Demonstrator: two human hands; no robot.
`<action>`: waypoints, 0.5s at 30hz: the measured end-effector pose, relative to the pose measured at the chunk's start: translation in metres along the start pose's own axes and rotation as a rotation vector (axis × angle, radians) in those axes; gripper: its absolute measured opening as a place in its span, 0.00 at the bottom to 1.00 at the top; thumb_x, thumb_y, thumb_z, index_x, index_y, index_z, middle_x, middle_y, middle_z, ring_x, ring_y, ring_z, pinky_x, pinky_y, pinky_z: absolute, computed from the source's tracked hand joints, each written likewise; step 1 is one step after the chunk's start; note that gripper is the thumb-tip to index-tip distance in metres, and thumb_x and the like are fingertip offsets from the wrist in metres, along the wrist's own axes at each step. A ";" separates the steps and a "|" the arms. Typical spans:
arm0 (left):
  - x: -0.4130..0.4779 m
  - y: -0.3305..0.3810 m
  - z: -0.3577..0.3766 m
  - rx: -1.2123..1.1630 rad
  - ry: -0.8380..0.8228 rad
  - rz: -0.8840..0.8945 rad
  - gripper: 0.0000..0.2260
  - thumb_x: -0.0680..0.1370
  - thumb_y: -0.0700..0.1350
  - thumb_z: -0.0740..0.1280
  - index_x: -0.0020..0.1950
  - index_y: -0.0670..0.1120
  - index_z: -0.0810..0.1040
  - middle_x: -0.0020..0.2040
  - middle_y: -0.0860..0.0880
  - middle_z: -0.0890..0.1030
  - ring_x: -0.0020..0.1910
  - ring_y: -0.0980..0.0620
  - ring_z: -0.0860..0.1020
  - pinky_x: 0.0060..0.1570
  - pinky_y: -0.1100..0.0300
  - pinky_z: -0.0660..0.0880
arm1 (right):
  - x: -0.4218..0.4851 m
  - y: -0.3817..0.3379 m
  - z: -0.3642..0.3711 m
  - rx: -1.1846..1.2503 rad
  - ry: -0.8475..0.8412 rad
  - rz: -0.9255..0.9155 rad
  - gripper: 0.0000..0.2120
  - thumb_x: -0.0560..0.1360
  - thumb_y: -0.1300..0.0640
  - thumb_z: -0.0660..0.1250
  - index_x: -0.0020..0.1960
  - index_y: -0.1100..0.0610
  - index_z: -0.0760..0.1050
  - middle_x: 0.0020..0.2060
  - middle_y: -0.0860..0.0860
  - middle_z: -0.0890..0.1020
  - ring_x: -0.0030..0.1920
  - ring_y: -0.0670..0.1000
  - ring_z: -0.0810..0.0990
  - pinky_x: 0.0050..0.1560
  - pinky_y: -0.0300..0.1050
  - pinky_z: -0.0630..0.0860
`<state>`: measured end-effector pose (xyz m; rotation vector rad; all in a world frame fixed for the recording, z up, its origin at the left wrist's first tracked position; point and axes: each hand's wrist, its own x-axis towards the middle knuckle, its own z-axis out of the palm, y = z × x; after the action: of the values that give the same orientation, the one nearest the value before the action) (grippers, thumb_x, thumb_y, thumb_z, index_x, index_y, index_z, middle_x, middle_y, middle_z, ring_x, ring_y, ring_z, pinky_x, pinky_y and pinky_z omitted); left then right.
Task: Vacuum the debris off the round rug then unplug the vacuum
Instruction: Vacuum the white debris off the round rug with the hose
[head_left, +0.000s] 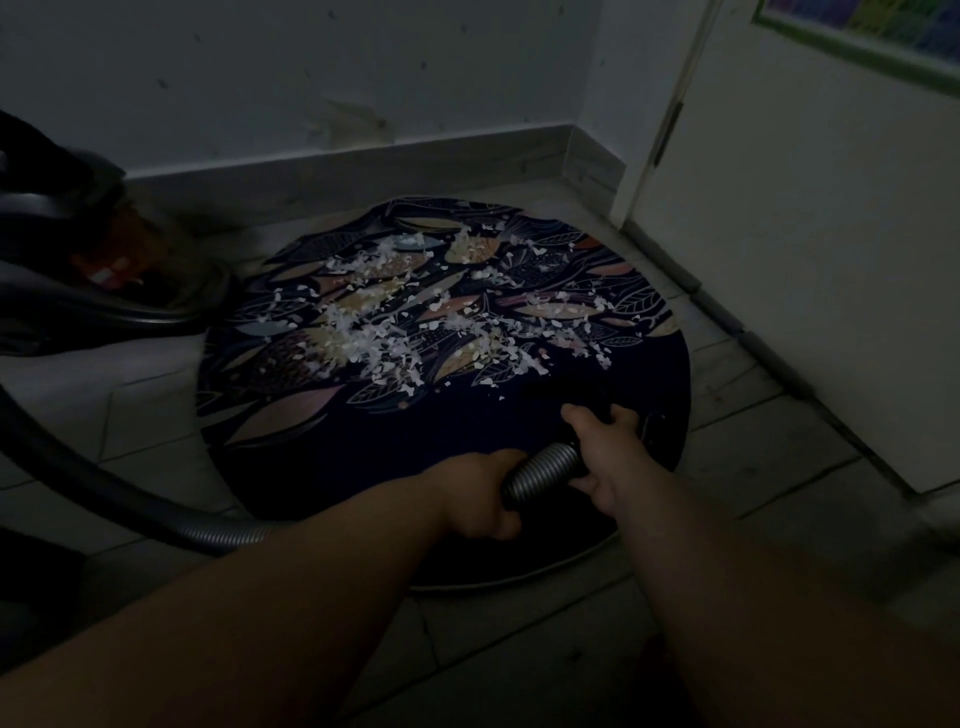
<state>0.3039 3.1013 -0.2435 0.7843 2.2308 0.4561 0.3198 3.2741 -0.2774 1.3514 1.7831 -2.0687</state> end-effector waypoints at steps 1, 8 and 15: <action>-0.003 -0.001 0.000 0.004 0.002 -0.005 0.31 0.73 0.48 0.68 0.74 0.52 0.59 0.62 0.46 0.76 0.58 0.47 0.76 0.58 0.56 0.74 | -0.002 0.002 0.002 -0.001 0.004 -0.009 0.36 0.76 0.48 0.69 0.76 0.42 0.52 0.67 0.56 0.70 0.56 0.59 0.76 0.56 0.63 0.78; -0.018 -0.011 0.004 0.007 -0.048 -0.061 0.28 0.74 0.50 0.68 0.72 0.50 0.62 0.63 0.45 0.74 0.60 0.47 0.75 0.58 0.57 0.72 | -0.015 0.011 0.018 -0.086 -0.061 -0.002 0.38 0.76 0.47 0.69 0.77 0.40 0.49 0.70 0.55 0.68 0.61 0.59 0.74 0.60 0.62 0.76; -0.028 -0.018 -0.003 -0.038 -0.029 -0.099 0.30 0.74 0.54 0.69 0.72 0.50 0.63 0.64 0.48 0.74 0.60 0.49 0.74 0.54 0.62 0.69 | -0.021 0.014 0.033 -0.089 -0.091 0.015 0.37 0.76 0.46 0.69 0.77 0.40 0.50 0.68 0.54 0.70 0.58 0.58 0.76 0.57 0.59 0.77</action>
<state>0.3103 3.0689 -0.2369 0.6528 2.2165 0.4355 0.3232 3.2327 -0.2766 1.2236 1.7991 -1.9845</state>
